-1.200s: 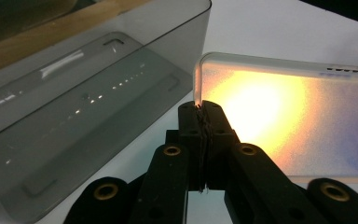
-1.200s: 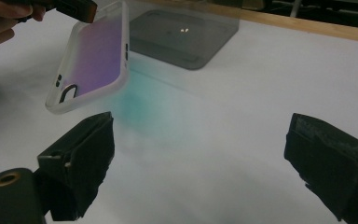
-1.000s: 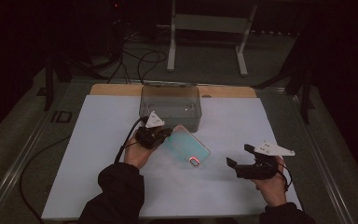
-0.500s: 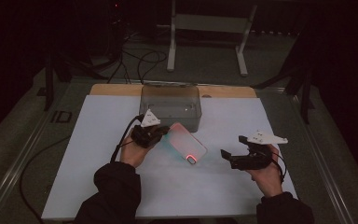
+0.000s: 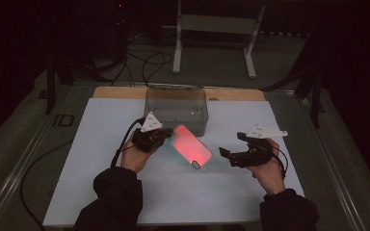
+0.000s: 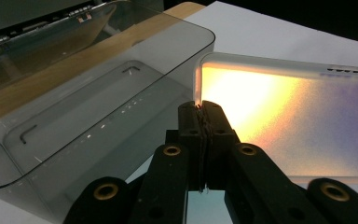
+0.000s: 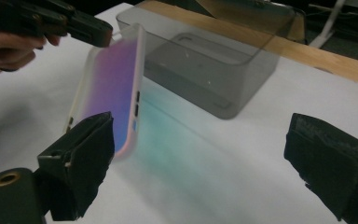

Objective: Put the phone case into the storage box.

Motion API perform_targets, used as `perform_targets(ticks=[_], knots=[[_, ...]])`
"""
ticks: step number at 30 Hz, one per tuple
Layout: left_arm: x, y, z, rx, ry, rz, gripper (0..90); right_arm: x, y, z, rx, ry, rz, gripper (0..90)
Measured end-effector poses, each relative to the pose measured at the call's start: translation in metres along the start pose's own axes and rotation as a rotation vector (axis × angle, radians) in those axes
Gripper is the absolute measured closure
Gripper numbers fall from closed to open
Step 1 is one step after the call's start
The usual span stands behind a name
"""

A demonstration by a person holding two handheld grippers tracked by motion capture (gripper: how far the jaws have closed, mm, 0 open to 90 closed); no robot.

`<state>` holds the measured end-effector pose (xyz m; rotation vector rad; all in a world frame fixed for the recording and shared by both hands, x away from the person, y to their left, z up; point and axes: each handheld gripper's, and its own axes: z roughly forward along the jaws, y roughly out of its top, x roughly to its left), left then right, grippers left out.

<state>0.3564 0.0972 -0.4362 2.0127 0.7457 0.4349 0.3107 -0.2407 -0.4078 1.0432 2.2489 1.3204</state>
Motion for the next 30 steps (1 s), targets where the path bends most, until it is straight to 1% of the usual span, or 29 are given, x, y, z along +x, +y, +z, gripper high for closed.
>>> perform_targets(ticks=[2, 5, 6, 7, 9, 12, 16, 18, 20, 22, 23, 25, 27, 29, 30], knots=[[0.0, 0.0, -0.001, 0.001, -0.001, 0.004, 89.2, 0.001, 0.004, 0.002, -0.001, 0.006, -0.004, 8.6], [0.0, 0.001, -0.002, -0.004, 0.001, 0.005, 89.2, 0.002, 0.009, 0.006, 0.004, 0.025, 0.0, 8.6], [0.0, 0.001, -0.003, -0.006, 0.0, 0.005, 89.2, 0.003, 0.012, 0.008, 0.008, 0.034, -0.005, 8.6], [0.0, 0.001, -0.003, -0.008, 0.001, 0.007, 89.2, 0.003, 0.012, 0.008, 0.008, 0.034, -0.005, 8.6], [0.0, 0.001, -0.005, -0.012, -0.003, 0.016, 89.3, 0.004, 0.017, 0.013, 0.01, 0.051, -0.004, 8.6], [-0.001, 0.002, -0.007, -0.016, -0.004, 0.025, 89.2, 0.005, 0.022, 0.016, 0.018, 0.065, -0.006, 8.6], [-0.001, 0.003, -0.01, -0.03, -0.006, 0.034, 89.2, 0.005, 0.026, 0.021, 0.026, 0.083, 0.003, 8.6], [-0.002, 0.003, -0.011, -0.039, -0.009, 0.038, 89.2, 0.007, 0.029, 0.025, 0.036, 0.103, 0.001, 8.6], [-0.003, 0.004, -0.013, -0.049, -0.013, 0.044, 89.2, 0.007, 0.029, 0.026, 0.039, 0.108, 0.0, 8.6], [-0.004, 0.004, -0.013, -0.055, -0.017, 0.049, 89.2, 0.008, 0.032, 0.031, 0.05, 0.131, 0.007, 8.6], [-0.004, 0.005, -0.014, -0.058, -0.019, 0.054, 89.2, 0.008, 0.032, 0.031, 0.05, 0.131, 0.007, 8.6], [-0.006, 0.005, -0.015, -0.063, -0.024, 0.06, 89.2, 0.009, 0.035, 0.035, 0.069, 0.159, 0.013, 8.6], [-0.006, 0.006, -0.016, -0.066, -0.025, 0.069, 89.2, 0.01, 0.036, 0.036, 0.075, 0.168, 0.016, 8.6], [-0.007, 0.006, -0.017, -0.073, -0.029, 0.07, 89.3, 0.01, 0.038, 0.039, 0.083, 0.187, 0.024, 8.6], [-0.007, 0.006, -0.017, -0.075, -0.033, 0.072, 89.2, 0.011, 0.04, 0.041, 0.096, 0.202, 0.032, 8.6]])
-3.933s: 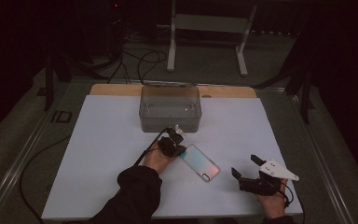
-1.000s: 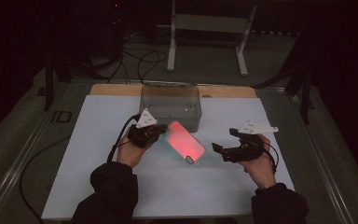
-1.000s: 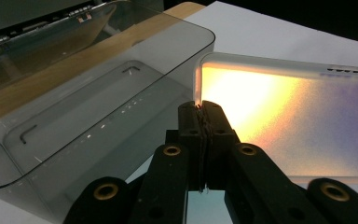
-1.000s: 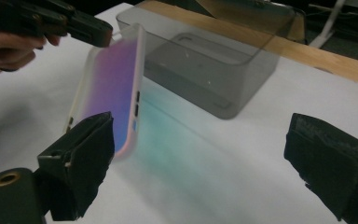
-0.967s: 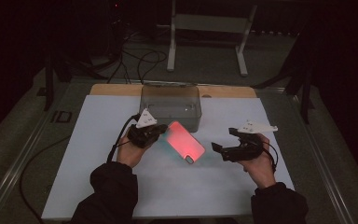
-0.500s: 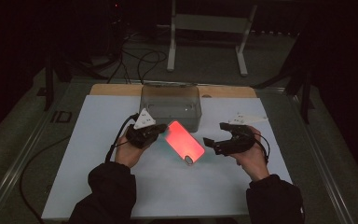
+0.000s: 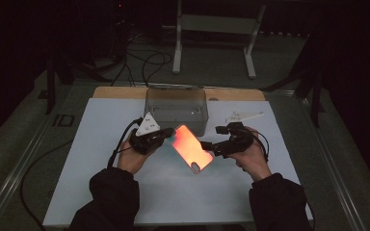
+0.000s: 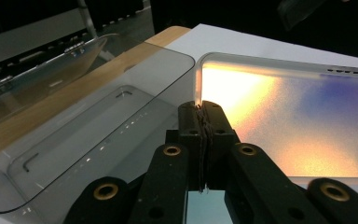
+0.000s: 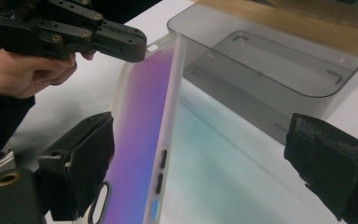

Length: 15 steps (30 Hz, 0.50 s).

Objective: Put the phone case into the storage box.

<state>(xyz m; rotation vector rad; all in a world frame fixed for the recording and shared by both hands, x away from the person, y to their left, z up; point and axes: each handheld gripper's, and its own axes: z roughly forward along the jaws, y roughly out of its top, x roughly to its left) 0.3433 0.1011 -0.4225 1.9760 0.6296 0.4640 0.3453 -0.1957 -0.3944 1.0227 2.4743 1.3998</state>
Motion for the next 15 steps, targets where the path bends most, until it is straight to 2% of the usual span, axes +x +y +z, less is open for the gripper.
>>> perform_targets(ticks=[9, 12, 15], knots=[[-0.0043, 0.0012, -0.0025, -0.029, -0.022, 0.03, 89.2, 0.001, 0.0043, 0.0069, 0.039, 0.028, 0.006, 9.1], [-0.0057, 0.0021, -0.0034, -0.042, -0.029, 0.038, 89.2, 0.002, 0.0052, 0.0085, 0.048, 0.036, 0.024, 13.5], [-0.0066, 0.0028, -0.0037, -0.051, -0.04, 0.049, 89.2, 0.0024, 0.0058, 0.0094, 0.059, 0.052, 0.031, 14.0]])
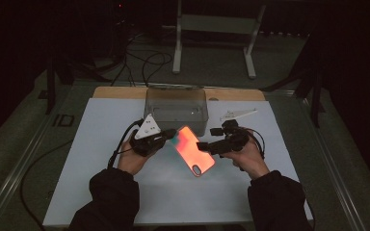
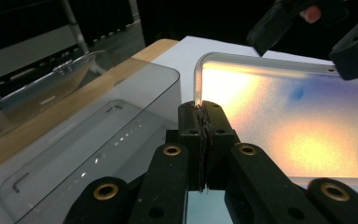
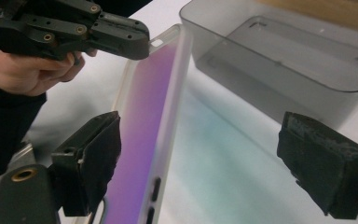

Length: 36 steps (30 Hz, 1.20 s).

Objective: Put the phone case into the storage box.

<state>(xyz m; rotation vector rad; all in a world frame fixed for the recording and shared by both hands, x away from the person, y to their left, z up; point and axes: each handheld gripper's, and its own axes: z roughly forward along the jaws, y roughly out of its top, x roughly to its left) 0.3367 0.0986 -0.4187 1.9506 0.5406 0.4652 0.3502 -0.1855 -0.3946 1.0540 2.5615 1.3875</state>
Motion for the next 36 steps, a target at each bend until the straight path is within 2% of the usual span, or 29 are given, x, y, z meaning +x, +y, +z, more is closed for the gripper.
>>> perform_targets(ticks=[3, 10, 14, 17, 21, 22, 23, 27, 33, 36], knots=[[-0.001, 0.0, 0.0, -0.004, -0.008, 0.006, 89.2, 0.001, 0.001, 0.001, 0.013, 0.018, 0.005, 15.4], [-0.002, 0.0, 0.001, -0.005, -0.022, 0.032, 89.1, 0.002, 0.003, 0.005, 0.054, 0.102, 0.054, 27.2], [-0.003, 0.0, 0.001, -0.014, -0.031, 0.043, 89.1, 0.001, 0.004, 0.006, 0.074, 0.129, 0.09, 32.5], [-0.004, -0.001, 0.001, -0.015, -0.045, 0.059, 89.1, 0.001, 0.004, 0.007, 0.077, 0.134, 0.096, 35.1], [-0.005, -0.001, 0.002, -0.012, -0.06, 0.078, 89.2, 0.001, 0.004, 0.007, 0.09, 0.163, 0.1, 45.3], [-0.006, -0.002, 0.003, -0.014, -0.063, 0.08, 89.2, 0.001, 0.004, 0.007, 0.09, 0.163, 0.1, 45.3], [-0.006, -0.002, 0.003, -0.016, -0.067, 0.084, 89.2, 0.001, 0.003, 0.007, 0.1, 0.177, 0.104, 50.0], [-0.007, -0.002, 0.004, -0.023, -0.074, 0.098, 89.2, 0.002, 0.003, 0.009, 0.122, 0.188, 0.108, 56.3], [-0.007, -0.002, 0.005, -0.028, -0.082, 0.107, 89.1, -0.001, 0.002, 0.011, 0.149, 0.232, 0.148, 72.0], [-0.007, -0.003, 0.006, -0.035, -0.081, 0.107, 89.0, 0.0, 0.001, 0.013, 0.171, 0.238, 0.164, 75.6]])
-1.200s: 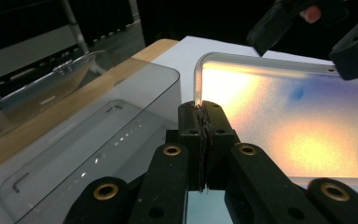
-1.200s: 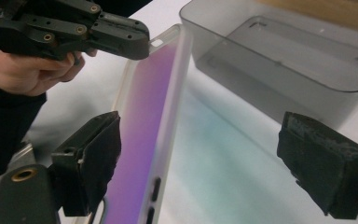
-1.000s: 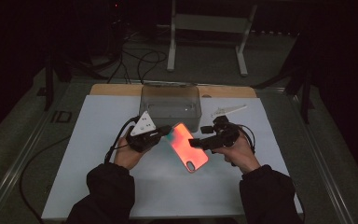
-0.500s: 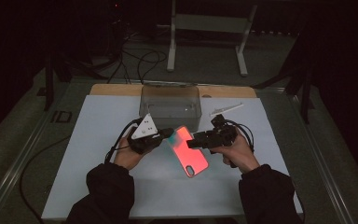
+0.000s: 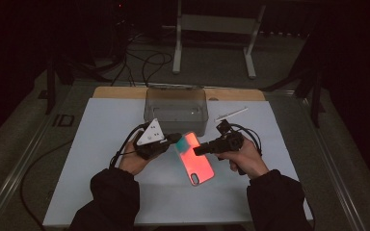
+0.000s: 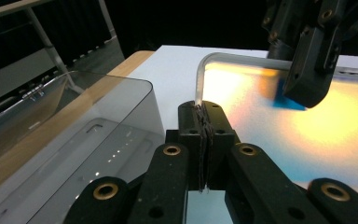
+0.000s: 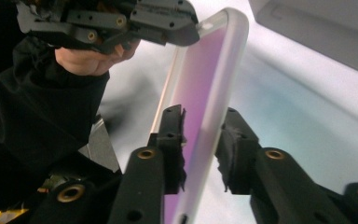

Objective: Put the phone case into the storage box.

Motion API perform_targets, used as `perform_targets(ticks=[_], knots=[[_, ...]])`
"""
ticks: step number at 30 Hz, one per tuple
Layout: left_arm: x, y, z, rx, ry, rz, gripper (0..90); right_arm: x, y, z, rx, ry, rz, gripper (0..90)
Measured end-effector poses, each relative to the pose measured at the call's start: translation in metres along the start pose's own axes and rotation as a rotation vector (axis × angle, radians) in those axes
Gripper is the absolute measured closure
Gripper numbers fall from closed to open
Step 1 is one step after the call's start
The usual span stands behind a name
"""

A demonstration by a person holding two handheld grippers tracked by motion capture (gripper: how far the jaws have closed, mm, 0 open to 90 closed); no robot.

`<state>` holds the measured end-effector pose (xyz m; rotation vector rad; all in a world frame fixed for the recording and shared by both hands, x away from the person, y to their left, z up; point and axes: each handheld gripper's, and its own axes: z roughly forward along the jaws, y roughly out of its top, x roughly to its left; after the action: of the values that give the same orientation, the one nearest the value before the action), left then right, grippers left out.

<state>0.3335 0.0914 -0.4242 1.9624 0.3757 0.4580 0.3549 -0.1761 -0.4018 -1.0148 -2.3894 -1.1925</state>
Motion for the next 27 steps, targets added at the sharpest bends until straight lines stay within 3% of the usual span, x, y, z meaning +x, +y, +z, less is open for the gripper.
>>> perform_targets(ticks=[2, 4, 7, 14, 18, 23, 26, 27], knots=[[0.0, 0.0, 0.001, 0.0, 0.001, 0.003, 89.0, 0.0, 0.0, 0.0, 0.008, -0.004, 0.015, 76.3], [-0.001, 0.0, 0.002, -0.001, 0.003, 0.009, 88.6, -0.001, 0.0, 0.001, 0.031, -0.002, 0.081, 78.0], [-0.002, 0.0, 0.002, -0.006, 0.003, 0.003, 87.2, -0.002, -0.002, 0.004, 0.053, 0.003, 0.125, 80.2], [0.0, 0.0, 0.003, -0.011, -0.018, -0.047, 85.1, 0.0, -0.003, 0.003, 0.031, -0.033, 0.107, 81.8], [0.002, 0.0, 0.002, -0.005, -0.003, -0.085, 71.6, 0.0, -0.003, 0.004, 0.03, -0.034, 0.105, 82.0], [0.008, -0.002, -0.002, -0.014, -0.021, -0.189, 53.0, 0.001, -0.003, 0.005, 0.028, -0.04, 0.102, 81.9], [0.011, -0.004, -0.007, -0.041, -0.007, -0.227, 48.3, 0.001, -0.003, 0.005, 0.027, -0.044, 0.1, 81.9], [0.011, -0.005, -0.008, -0.026, 0.021, -0.241, 44.9, 0.001, -0.003, 0.005, 0.028, -0.049, 0.098, 81.9]])
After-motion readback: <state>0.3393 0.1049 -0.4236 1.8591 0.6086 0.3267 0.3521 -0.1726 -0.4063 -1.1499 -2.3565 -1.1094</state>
